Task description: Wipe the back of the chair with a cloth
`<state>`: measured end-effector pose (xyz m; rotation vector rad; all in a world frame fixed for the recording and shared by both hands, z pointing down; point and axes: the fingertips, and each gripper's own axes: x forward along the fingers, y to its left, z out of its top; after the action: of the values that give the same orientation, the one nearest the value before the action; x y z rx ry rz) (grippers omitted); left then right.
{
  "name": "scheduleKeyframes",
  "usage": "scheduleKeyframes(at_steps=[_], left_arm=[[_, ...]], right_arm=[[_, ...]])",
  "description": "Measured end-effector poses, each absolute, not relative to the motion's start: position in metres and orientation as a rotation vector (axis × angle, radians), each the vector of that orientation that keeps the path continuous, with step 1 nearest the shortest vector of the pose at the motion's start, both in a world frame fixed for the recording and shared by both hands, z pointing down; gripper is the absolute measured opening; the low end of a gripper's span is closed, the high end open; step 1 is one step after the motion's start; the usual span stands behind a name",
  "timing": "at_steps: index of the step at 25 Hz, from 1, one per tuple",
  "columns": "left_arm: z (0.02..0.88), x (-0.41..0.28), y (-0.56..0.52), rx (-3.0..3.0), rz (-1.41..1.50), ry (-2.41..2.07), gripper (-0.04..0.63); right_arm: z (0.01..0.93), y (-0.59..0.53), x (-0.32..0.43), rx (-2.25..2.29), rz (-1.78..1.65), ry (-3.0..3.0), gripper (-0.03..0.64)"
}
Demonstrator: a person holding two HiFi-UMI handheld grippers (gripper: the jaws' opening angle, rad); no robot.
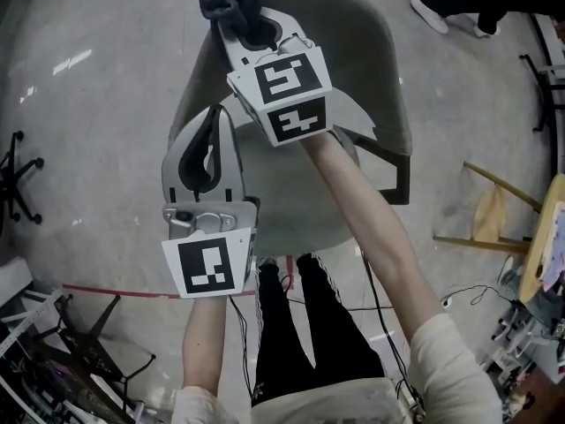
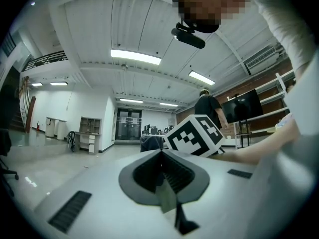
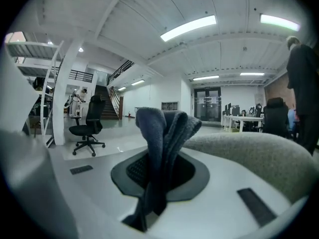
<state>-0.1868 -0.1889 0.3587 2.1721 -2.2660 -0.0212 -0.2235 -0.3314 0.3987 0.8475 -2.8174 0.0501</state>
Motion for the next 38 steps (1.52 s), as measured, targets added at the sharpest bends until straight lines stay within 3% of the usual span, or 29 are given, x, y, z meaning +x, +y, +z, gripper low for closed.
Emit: scheduleKeyframes(at_steps=[19, 38], left_arm=[[0.371, -0.135, -0.215, 2.298, 0.009, -2.106, 0.012], [0.374, -0.11, -0.21, 2.339, 0.001, -2.048, 0.012]], right_arm=[[0.392, -0.39, -0.07, 1.404, 0.055, -2.569, 0.058], [0.393, -0.384, -0.006, 1.576, 0.007, -2.425, 0.058]])
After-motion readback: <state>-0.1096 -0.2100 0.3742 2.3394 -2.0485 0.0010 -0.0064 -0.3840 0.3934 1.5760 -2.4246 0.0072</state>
